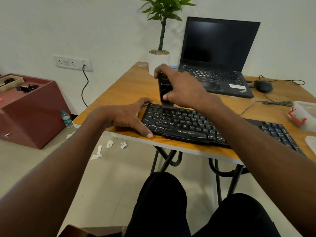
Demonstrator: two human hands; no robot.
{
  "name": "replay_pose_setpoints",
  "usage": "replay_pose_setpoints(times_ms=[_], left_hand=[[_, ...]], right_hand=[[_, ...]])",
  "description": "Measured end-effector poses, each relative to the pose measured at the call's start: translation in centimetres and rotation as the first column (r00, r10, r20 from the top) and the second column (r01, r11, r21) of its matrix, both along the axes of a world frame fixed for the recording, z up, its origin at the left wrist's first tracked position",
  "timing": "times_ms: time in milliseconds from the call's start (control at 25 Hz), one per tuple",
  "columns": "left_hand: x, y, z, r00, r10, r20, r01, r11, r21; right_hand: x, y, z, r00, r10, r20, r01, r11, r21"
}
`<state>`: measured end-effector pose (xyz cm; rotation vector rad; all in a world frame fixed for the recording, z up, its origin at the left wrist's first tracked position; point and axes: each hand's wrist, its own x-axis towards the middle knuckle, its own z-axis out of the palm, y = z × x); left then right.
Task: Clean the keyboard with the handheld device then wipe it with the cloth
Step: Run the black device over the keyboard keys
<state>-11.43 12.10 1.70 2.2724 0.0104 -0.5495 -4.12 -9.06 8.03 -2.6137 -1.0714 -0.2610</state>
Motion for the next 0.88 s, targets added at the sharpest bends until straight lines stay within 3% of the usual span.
replay_pose_setpoints(times_ms=[80,200,320,440,560,680,760,840,880], left_hand=[[0.0,0.0,0.1,1.000,-0.001,0.005,0.001,1.000,-0.001],[-0.1,-0.2,0.2,1.000,0.005,0.000,-0.005,1.000,0.006],[-0.1,-0.1,0.2,1.000,0.004,-0.003,-0.004,1.000,0.000],[-0.2,-0.2,0.4,1.000,0.007,-0.007,-0.007,1.000,0.001],[-0.2,-0.3,0.4,1.000,-0.003,-0.009,0.003,1.000,-0.006],[-0.3,-0.2,0.4,1.000,0.010,-0.006,-0.010,1.000,0.001],[-0.2,-0.3,0.4,1.000,0.006,-0.013,-0.006,1.000,0.002],[-0.3,-0.4,0.5,1.000,0.010,-0.014,-0.010,1.000,0.005],[-0.3,-0.4,0.5,1.000,0.012,-0.009,-0.012,1.000,0.004]], right_hand=[[-0.6,-0.5,-0.7,0.996,0.075,-0.053,-0.076,0.997,-0.020],[-0.5,-1.2,-1.0,0.996,-0.033,0.079,0.035,0.999,-0.026],[-0.7,-1.0,-1.3,0.998,0.056,0.026,-0.057,0.998,0.034],[-0.6,-0.5,-1.5,0.996,-0.013,0.092,0.013,1.000,-0.001],[-0.7,0.0,-1.7,0.999,0.039,0.001,-0.039,0.996,0.086],[-0.7,0.6,-1.8,0.994,-0.018,0.107,0.011,0.998,0.064],[-0.8,0.9,-1.9,0.997,0.055,0.045,-0.061,0.989,0.137],[-1.0,1.3,-1.9,0.998,0.065,0.003,-0.065,0.994,0.093],[-1.0,1.5,-2.0,0.997,0.014,0.075,-0.018,0.998,0.055]])
